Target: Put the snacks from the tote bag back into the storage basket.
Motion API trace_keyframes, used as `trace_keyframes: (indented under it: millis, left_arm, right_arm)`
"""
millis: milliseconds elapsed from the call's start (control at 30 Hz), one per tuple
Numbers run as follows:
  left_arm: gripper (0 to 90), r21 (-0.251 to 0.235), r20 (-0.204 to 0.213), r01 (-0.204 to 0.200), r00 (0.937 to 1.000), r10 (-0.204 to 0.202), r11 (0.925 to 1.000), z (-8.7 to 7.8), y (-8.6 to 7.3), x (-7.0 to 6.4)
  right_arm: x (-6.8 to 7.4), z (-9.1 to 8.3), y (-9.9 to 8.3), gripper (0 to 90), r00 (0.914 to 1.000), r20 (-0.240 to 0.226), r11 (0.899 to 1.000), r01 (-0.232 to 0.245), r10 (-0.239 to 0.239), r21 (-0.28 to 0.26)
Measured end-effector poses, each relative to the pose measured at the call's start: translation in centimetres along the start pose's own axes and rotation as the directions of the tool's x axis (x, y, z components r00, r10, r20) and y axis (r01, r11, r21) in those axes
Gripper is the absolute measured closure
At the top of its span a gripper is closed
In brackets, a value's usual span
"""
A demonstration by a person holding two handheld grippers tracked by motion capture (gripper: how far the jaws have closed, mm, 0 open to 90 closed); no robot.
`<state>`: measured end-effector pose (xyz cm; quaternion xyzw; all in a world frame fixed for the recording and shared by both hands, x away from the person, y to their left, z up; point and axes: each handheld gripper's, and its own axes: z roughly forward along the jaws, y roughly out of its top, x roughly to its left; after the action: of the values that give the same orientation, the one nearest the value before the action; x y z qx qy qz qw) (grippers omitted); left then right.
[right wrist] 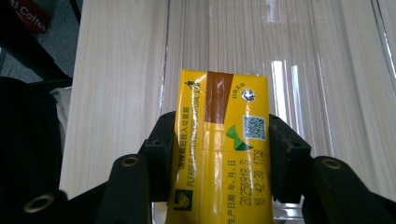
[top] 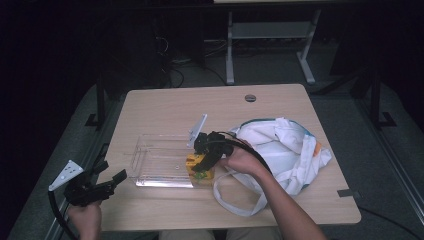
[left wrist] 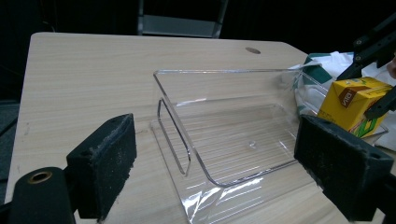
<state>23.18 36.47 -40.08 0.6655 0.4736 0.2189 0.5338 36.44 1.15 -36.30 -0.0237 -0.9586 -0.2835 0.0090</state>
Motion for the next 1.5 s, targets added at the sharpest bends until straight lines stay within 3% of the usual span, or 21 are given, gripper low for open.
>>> trace_keyframes:
  millis: [1033, 1500]
  left_arm:
    - [12.6, 0.002, 0.001, 0.001, 1.0, -0.001, 1.0, 0.1, 0.0, -0.1]
    - [12.6, 0.004, 0.002, 0.001, 1.0, -0.001, 1.0, 0.1, 0.0, -0.1]
  right_arm:
    - [0.0, 0.1, -0.9, 50.7, 0.9997, 0.0, 0.999, -0.025, 0.025, 0.026]
    - [0.1, 0.1, -1.0, 49.9, 0.9992, -0.019, 0.999, -0.035, 0.035, 0.008]
